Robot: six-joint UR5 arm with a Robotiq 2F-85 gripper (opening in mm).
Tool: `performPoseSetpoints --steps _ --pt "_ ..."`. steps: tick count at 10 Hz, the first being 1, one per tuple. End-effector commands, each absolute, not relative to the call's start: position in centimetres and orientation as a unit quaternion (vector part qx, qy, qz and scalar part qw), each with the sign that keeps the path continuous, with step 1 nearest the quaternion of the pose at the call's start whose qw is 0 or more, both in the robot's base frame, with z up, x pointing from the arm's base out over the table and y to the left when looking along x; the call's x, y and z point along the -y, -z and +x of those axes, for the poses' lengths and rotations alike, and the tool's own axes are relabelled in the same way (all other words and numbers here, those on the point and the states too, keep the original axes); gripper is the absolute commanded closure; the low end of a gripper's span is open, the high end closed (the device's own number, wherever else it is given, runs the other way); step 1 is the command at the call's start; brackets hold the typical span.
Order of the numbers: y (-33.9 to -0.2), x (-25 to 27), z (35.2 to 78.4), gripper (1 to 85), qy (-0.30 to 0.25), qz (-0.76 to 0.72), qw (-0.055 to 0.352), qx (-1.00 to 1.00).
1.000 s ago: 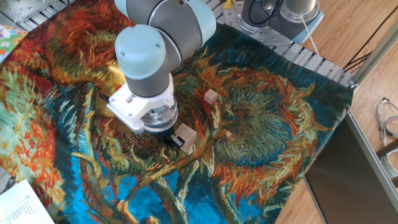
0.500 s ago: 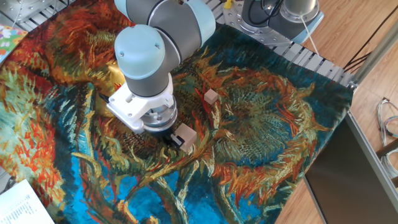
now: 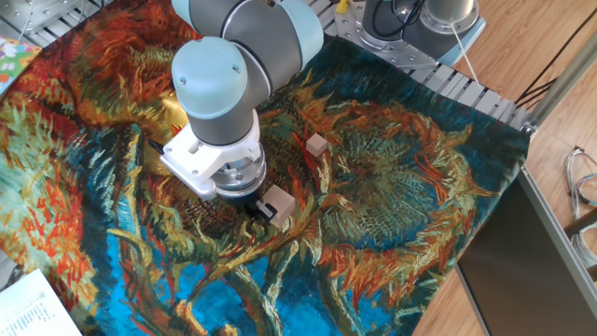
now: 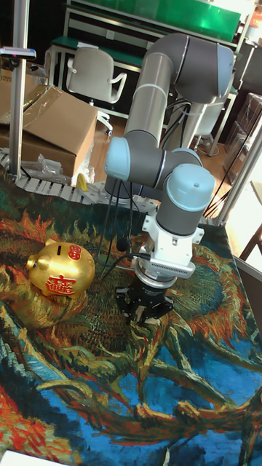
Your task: Drop coins into a piggy bank
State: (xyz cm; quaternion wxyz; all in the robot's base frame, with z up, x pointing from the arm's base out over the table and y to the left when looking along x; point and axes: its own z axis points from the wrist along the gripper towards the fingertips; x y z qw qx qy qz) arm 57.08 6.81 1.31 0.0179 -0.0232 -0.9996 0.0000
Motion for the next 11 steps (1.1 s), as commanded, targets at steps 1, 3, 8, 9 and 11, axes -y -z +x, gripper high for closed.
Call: performPoseSetpoints --steps 1,3,8,9,11 --pt "-1.34 -7.31 57.19 53.3 0.009 -0.029 0.017 0.999" --pt "-1.28 -7.22 57.17 53.7 0.008 -0.027 0.017 0.999" --pt "-1.33 -7.03 57.01 55.0 0.003 -0.020 0.018 1.000" --pt "-1.36 -7.01 56.93 55.3 0.003 -0.018 0.019 1.000" --pt "-1.32 -6.99 56.85 56.7 0.004 -0.015 0.019 1.000"
